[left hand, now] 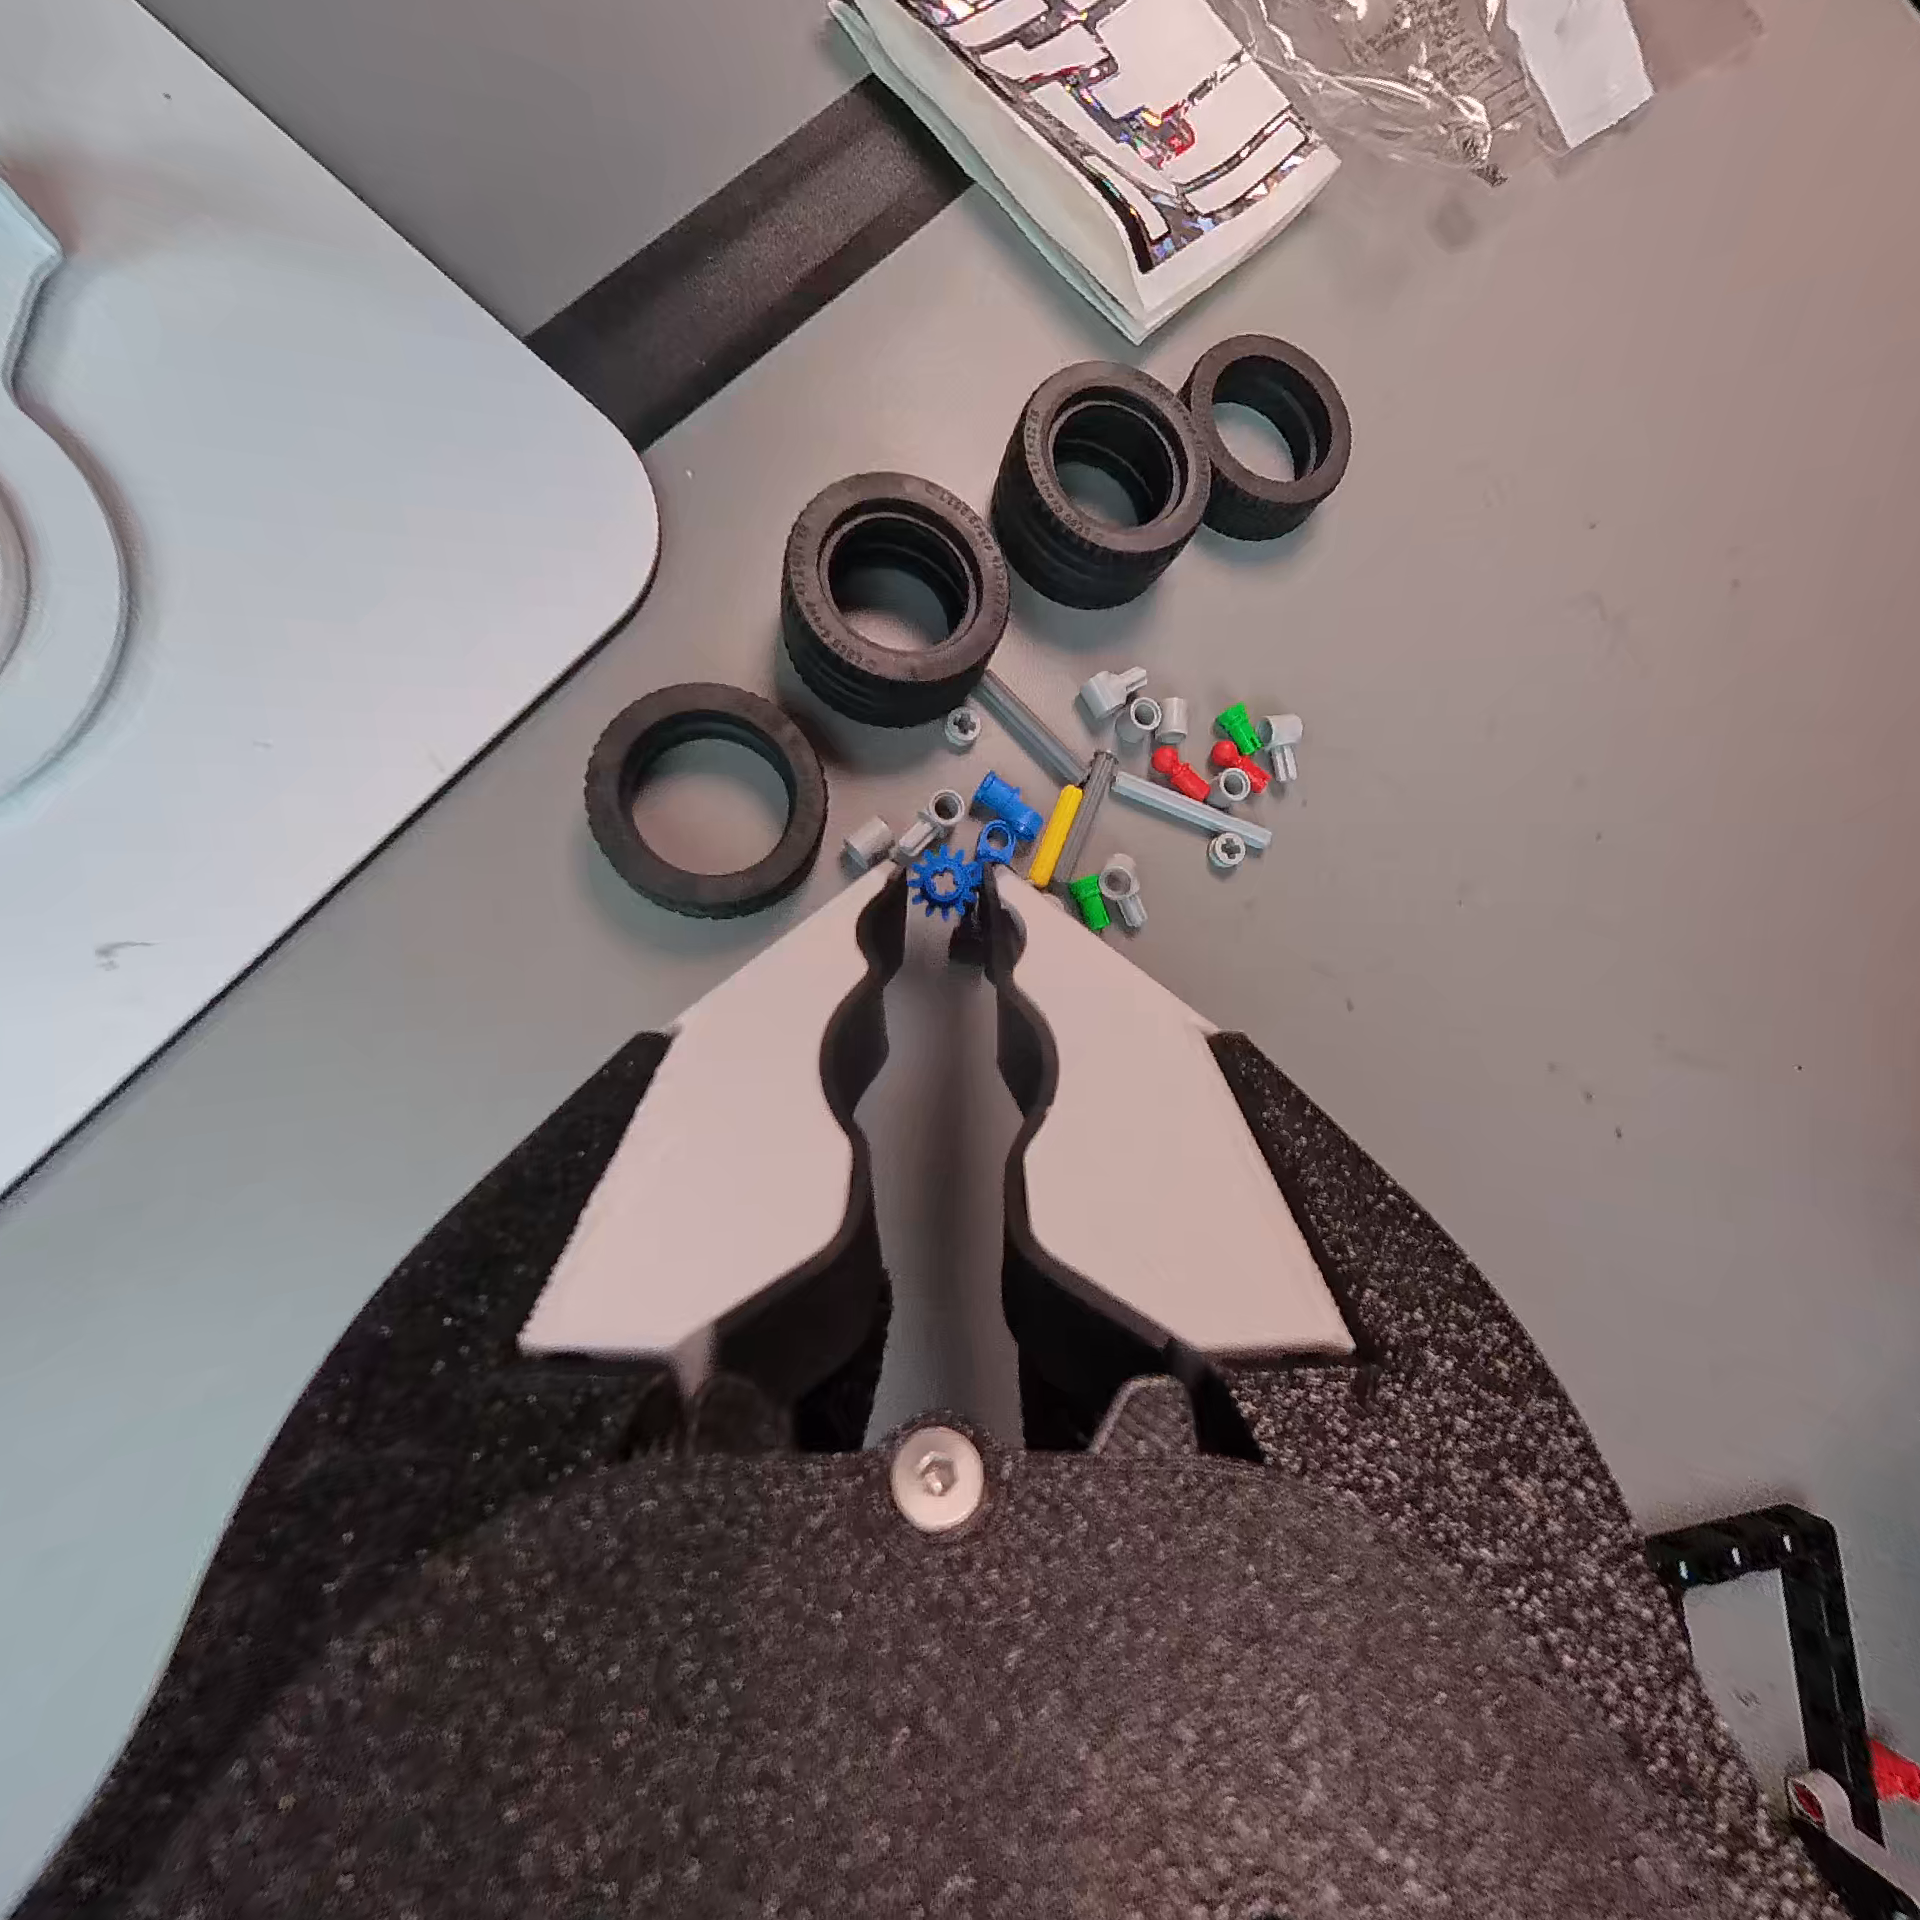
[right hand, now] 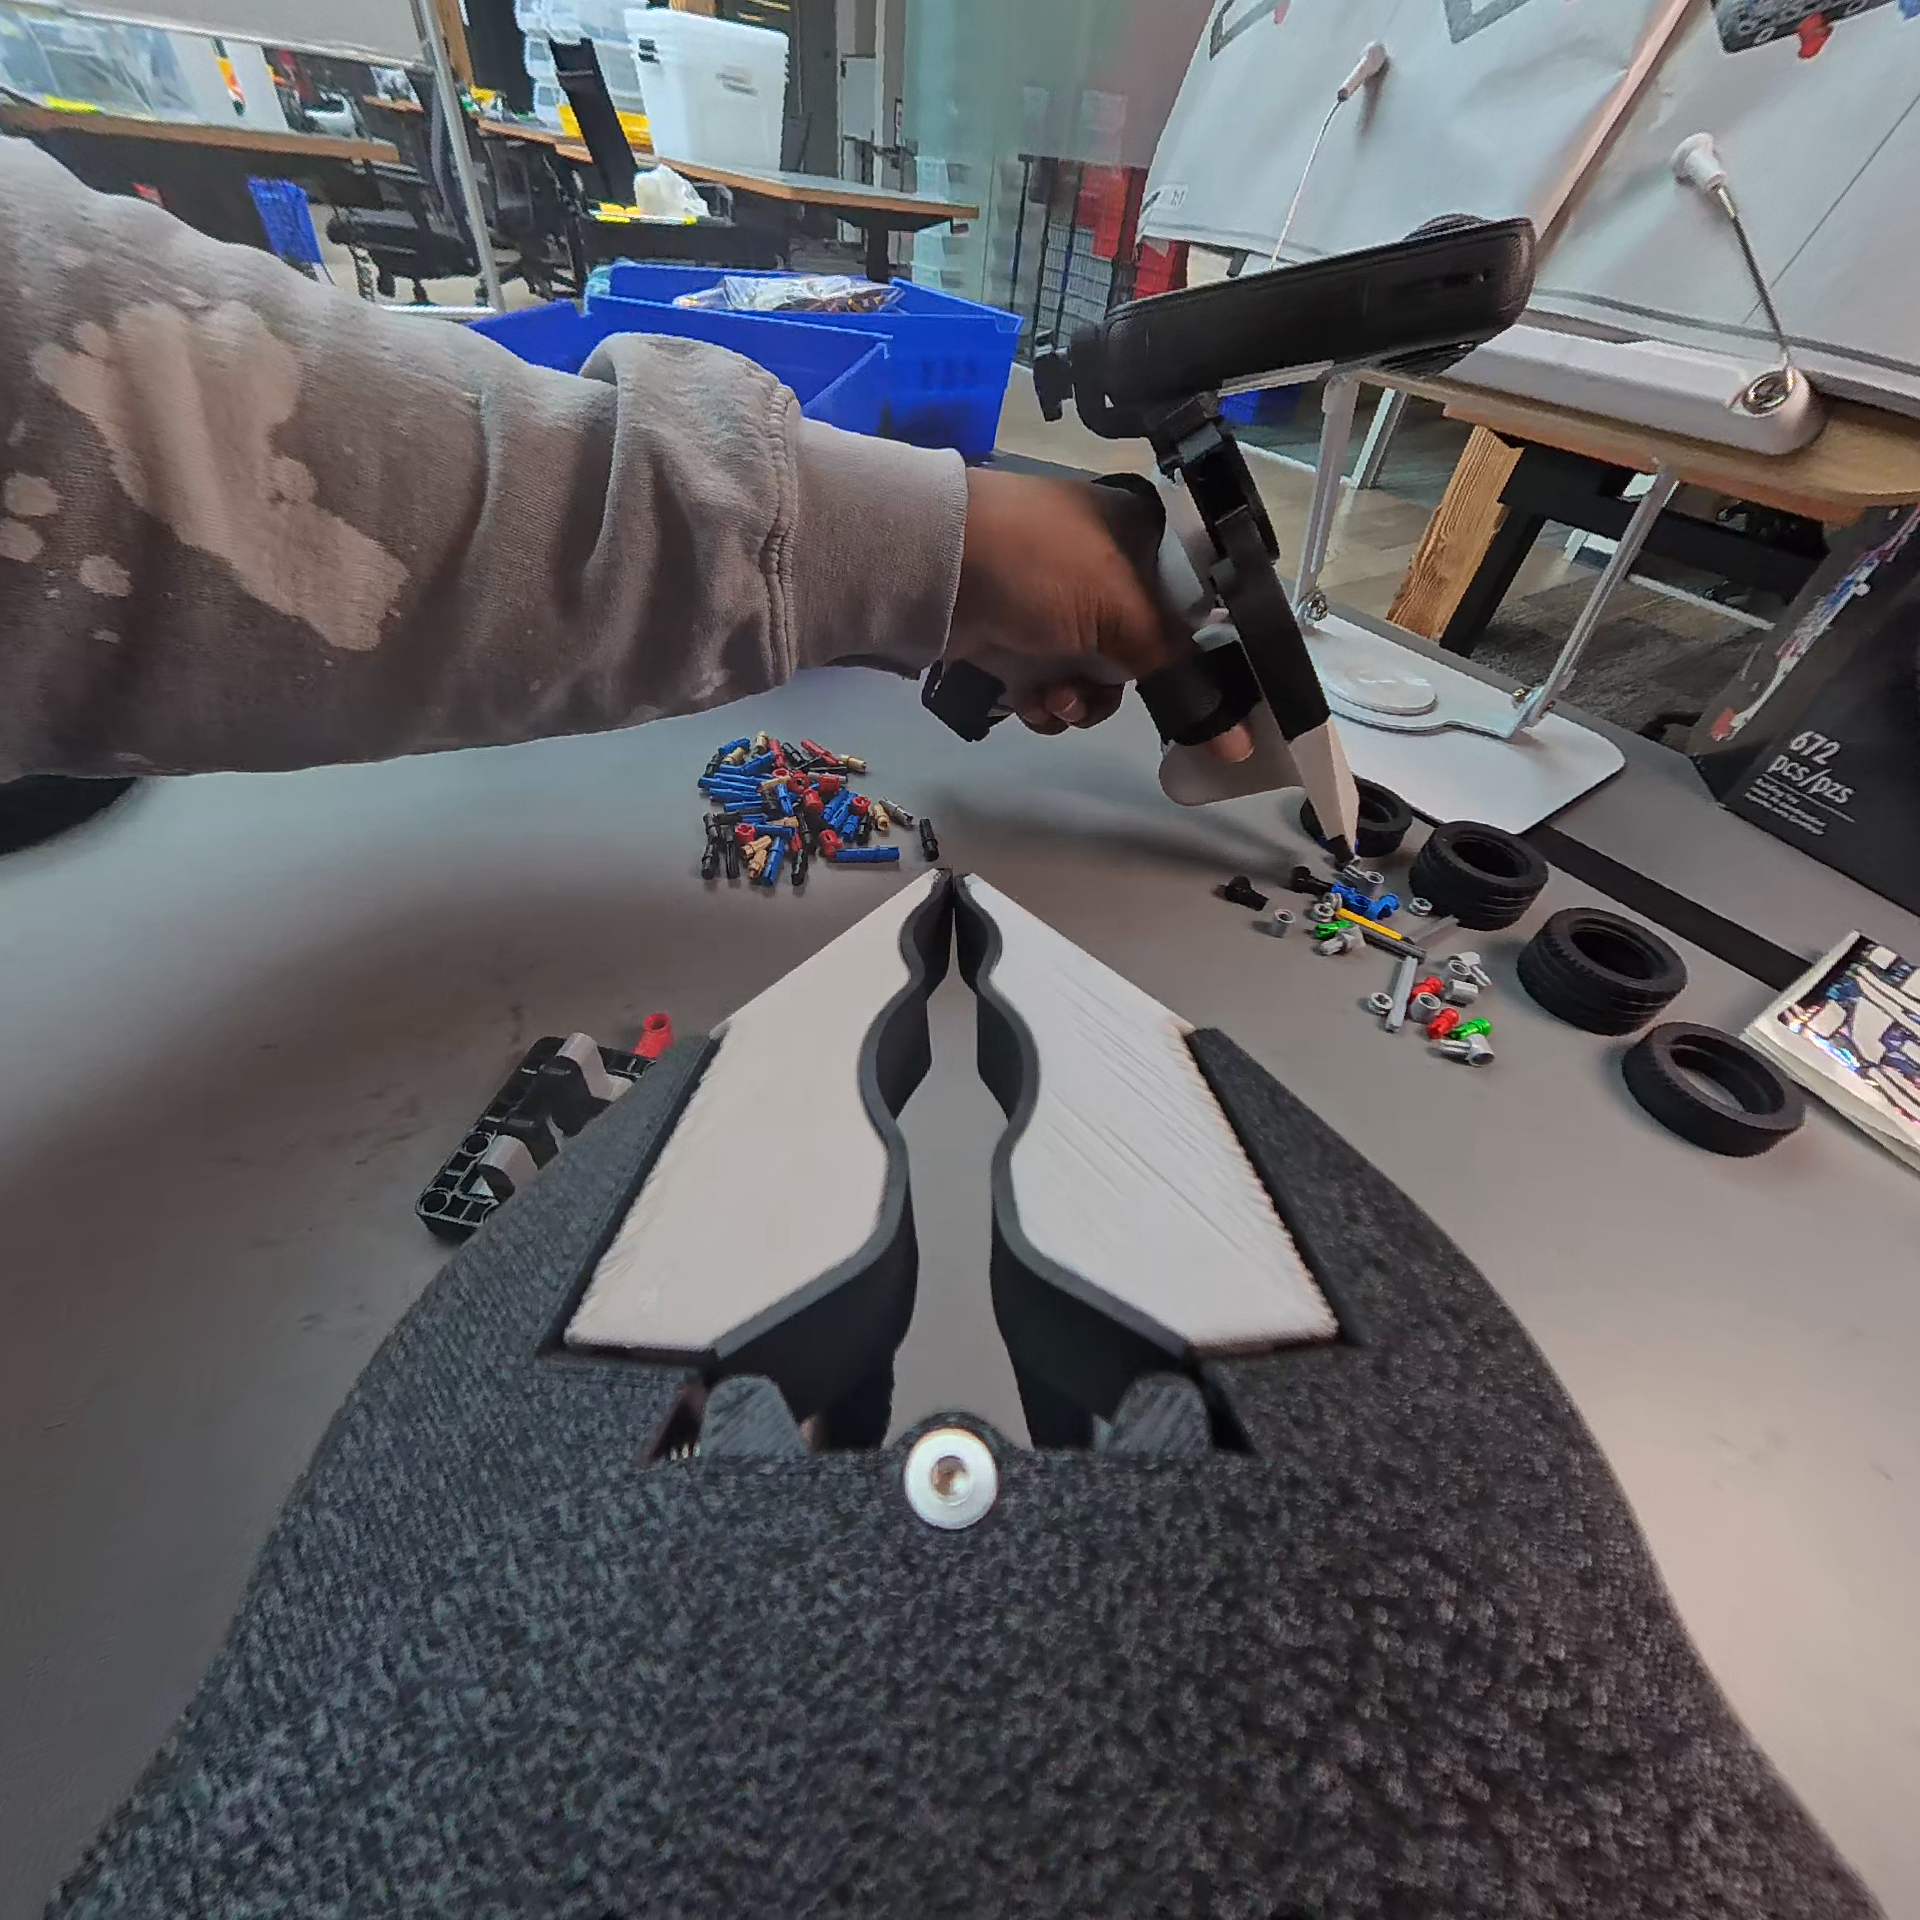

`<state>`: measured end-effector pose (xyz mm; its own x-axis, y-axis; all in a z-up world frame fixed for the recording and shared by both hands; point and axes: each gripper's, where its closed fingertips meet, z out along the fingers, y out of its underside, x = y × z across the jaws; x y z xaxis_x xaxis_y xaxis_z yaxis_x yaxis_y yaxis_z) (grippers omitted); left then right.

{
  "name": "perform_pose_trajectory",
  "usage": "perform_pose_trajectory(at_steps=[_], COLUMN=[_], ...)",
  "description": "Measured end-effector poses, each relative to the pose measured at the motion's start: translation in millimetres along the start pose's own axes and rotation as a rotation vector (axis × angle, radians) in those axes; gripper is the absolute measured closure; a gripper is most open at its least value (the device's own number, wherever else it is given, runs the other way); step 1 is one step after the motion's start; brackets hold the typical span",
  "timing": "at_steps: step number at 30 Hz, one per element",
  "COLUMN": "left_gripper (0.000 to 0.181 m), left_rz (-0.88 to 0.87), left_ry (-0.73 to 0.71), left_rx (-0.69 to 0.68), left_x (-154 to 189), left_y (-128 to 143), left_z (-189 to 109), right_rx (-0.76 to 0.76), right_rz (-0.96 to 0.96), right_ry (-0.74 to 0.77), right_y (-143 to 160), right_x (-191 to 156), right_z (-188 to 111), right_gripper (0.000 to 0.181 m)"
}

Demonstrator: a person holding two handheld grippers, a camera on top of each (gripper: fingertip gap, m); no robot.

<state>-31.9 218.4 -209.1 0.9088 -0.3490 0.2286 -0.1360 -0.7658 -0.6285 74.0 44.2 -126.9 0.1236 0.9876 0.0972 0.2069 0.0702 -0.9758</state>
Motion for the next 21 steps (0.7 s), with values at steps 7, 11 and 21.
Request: perform_pose_trajectory(at_steps=[7, 11, 21], left_gripper=[0.159, 0.151, 0.153], left_rz=[0.023, 0.112, 0.255], left_ry=[0.16, 0.242, 0.132], left_rx=[0.084, 0.257, 0.291], left_x=[27, 56, 115], left_y=[-15, -34, 92], left_z=[-23, -79, -147], right_rx=[-0.011, -0.005, -0.063], right_rz=[-0.012, -0.006, -0.047], right_ry=[-0.014, -0.019, -0.07], right_y=[3, 1, 12], right_x=[-3, -4, -16], right_z=[2, 2, 5], right_gripper=[0.181, 0.181, 0.181])
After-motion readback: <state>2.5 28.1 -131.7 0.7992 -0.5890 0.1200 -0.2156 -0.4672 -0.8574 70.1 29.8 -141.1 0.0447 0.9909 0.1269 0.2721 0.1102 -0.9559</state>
